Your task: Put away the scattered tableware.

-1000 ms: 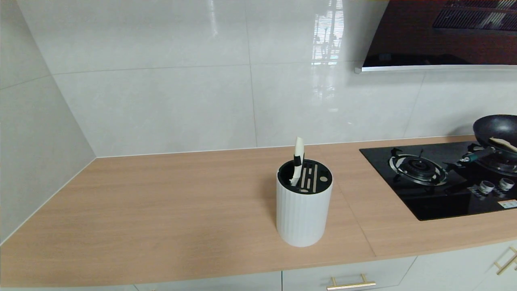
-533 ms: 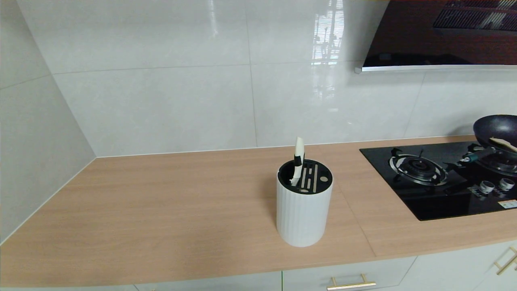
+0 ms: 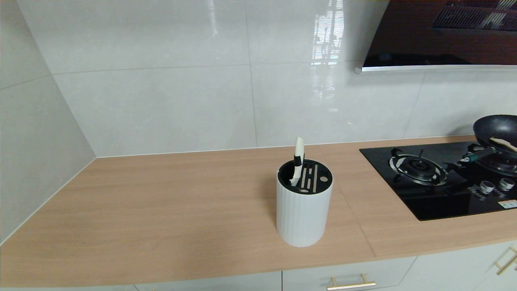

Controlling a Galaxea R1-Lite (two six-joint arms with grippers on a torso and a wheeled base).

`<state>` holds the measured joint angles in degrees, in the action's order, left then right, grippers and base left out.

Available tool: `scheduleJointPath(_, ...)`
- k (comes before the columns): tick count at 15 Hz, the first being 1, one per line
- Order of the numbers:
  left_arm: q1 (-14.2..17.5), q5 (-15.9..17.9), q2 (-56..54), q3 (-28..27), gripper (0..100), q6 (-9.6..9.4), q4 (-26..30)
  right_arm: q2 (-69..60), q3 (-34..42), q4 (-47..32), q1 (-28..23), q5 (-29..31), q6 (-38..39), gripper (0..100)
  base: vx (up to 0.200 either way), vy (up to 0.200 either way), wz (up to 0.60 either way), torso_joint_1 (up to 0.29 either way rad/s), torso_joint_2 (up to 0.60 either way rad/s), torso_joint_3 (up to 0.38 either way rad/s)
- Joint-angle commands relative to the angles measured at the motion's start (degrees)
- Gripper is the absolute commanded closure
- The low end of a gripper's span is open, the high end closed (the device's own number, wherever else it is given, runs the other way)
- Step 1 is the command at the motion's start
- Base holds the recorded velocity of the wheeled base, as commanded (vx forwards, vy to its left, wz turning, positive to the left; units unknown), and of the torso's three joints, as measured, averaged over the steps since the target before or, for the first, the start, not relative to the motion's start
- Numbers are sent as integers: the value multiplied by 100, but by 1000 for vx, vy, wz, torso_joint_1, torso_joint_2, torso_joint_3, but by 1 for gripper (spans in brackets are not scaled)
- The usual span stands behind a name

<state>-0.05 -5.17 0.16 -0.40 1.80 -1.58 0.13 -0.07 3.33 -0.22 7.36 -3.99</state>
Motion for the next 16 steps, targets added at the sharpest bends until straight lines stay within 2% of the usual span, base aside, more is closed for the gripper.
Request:
scheduleJointPath(1, 5, 121, -16, 40, 0, -233, 62, 4, -1, 1, 31, -51, -23, 0, 0, 0, 0, 0, 0, 0)
scheduleJointPath(2, 5, 200, -16, 40, 0, -514, 97, 39, -1, 1, 40, -86, -23, 0, 0, 0, 0, 0, 0, 0)
scheduleJointPath(3, 5, 447, -16, 40, 0, -699, 88, -13, -10, -69, 31, -165, 12, 0, 0, 0, 0, 0, 0, 0)
scheduleJointPath(4, 5, 675, -16, 40, 0, -655, 88, -13, -19, -131, 31, -253, 38, 0, 0, 0, 0, 0, 0, 0)
scheduleJointPath(5, 5, 710, -16, 31, 0, -444, 97, -13, -19, -131, 31, -314, 38, 0, 0, 0, 0, 0, 0, 0)
scheduleJointPath(6, 5, 719, -16, 31, 0, -409, 97, -13, -28, -157, 31, -490, 29, 0, 0, 0, 0, 0, 0, 0)
scheduleJointPath(8, 5, 701, -16, 31, 0, -356, 88, -13, 7, -298, 31, -903, -14, 0, 0, 0, 0, 0, 0, 0)
scheduleJointPath(12, 5, 701, -16, 31, 0, -347, 88, -13, 7, -333, 22, -807, 416, 0, 0, 0, 0, 0, 0, 0)
scheduleJointPath(16, 5, 701, -16, 31, 0, -347, 88, -13, 7, -333, 22, -807, 425, 0, 0, 0, 0, 0, 0, 0)
